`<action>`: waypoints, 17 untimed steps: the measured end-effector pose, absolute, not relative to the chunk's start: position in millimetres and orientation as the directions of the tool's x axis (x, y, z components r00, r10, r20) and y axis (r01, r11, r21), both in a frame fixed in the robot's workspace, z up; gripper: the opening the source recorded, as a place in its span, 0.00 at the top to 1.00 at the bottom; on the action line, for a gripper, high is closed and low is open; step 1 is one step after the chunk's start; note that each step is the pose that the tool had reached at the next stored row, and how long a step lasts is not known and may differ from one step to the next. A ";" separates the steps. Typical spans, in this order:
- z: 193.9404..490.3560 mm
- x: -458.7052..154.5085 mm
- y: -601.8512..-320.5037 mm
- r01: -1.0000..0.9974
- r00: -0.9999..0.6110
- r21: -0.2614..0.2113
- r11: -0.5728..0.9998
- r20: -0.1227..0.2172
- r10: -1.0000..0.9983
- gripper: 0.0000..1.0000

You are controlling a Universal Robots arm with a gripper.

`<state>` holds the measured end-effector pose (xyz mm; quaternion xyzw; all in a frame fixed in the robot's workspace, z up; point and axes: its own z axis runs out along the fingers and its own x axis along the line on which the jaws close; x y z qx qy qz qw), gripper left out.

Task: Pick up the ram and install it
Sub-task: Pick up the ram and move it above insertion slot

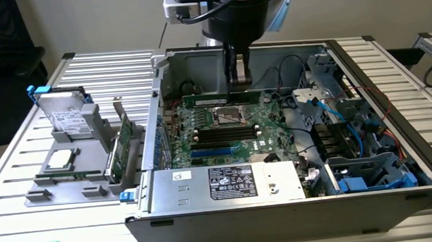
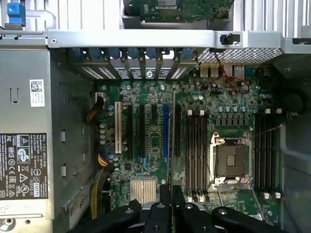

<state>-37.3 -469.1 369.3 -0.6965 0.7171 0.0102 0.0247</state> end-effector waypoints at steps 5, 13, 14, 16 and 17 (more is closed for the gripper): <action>364.0 -29.6 -453.4 -0.999 -0.029 -0.020 0.030 -0.049 -0.998 0.86; 359.2 -26.8 -437.3 -0.999 -0.029 -0.021 0.030 -0.049 -0.998 0.86; 358.8 -26.8 -436.0 -0.999 -0.029 -0.020 0.030 -0.049 -0.998 0.86; 357.9 -26.7 -432.8 -0.999 -0.029 -0.021 0.030 -0.049 -0.998 0.86; 357.4 -26.6 -430.9 -0.999 -0.029 -0.021 0.030 -0.049 -0.998 0.86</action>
